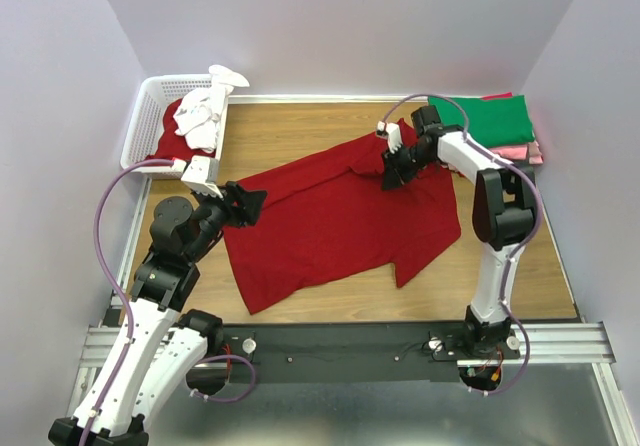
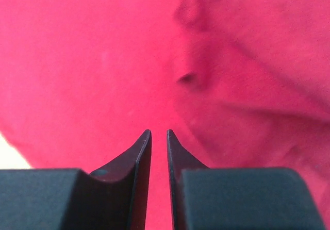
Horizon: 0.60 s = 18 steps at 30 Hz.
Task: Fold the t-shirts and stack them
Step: Fold the tshirt
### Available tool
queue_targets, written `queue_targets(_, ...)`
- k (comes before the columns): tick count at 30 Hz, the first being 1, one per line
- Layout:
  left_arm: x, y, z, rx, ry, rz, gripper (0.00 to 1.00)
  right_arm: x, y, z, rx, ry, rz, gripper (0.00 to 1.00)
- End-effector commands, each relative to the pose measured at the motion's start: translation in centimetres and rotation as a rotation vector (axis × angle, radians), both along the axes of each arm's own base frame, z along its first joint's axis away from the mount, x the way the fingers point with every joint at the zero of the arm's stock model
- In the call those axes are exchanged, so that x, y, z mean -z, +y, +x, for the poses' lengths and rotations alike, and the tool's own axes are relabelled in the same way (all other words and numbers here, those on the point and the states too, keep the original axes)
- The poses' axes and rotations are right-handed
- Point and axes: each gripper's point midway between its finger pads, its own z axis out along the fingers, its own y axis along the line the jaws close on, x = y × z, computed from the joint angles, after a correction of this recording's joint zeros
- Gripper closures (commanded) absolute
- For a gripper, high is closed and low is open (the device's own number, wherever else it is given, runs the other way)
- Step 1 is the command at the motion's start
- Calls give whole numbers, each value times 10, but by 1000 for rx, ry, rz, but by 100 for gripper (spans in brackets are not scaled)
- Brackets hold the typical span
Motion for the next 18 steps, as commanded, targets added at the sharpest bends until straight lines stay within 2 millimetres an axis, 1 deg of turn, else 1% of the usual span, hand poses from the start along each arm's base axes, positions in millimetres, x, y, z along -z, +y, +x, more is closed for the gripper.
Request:
queue_targets(1,-4,0,-1,9,-33,9,31,-38,2,-28,-107,-81,23,74)
queue_targets(2,-5,0,-1,9,-37,8,31,-41,0,-35,-121,-75,18,71)
queue_targets(3,-5,-1,-2,10,-37,8,31,-52,-1,-39,-134,-96,21,70)
queue_targets(5,-5,-1,-2,13,-37,7,31,-60,-3,-44,-149,-111,15,68)
queue_targets(6,-6,-1,-3,14,-42,7,31,-66,-5,-41,-145,-136,7,66)
queue_targets(7,-7,-1,-3,15,-46,7,31,-74,-8,-28,-119,-182,-24,53)
queue_targets(8,-7,-1,-3,15,-46,7,31,-76,-9,-18,-106,-204,-41,48)
queue_targets(9,-6,-1,-3,17,-43,10,31,-66,-11,-7,-98,-198,-67,40)
queue_targets(10,-7,-1,-3,17,-46,9,31,-75,-11,0,-101,-234,-67,39)
queue_targets(11,-7,-1,-3,20,-46,8,31,-60,-8,8,-115,-209,-75,36)
queue_targets(12,-7,-1,-3,18,-46,7,31,-66,-4,20,-143,-248,-61,33)
queue_targets(13,-7,-1,-3,17,-46,6,31,-50,-1,22,-171,-215,-60,30)
queue_targets(14,-7,-1,-4,18,-46,4,31,-55,5,31,-213,-260,-60,30)
queue_targets(16,-8,0,-5,13,-48,-1,31,-48,13,36,-252,-270,-65,30)
queue_targets(17,-8,1,-5,7,-50,-1,31,-41,19,39,-291,-280,-72,30)
queue_targets(18,-8,0,-5,10,-50,-1,31,-36,21,38,-309,-275,-76,30)
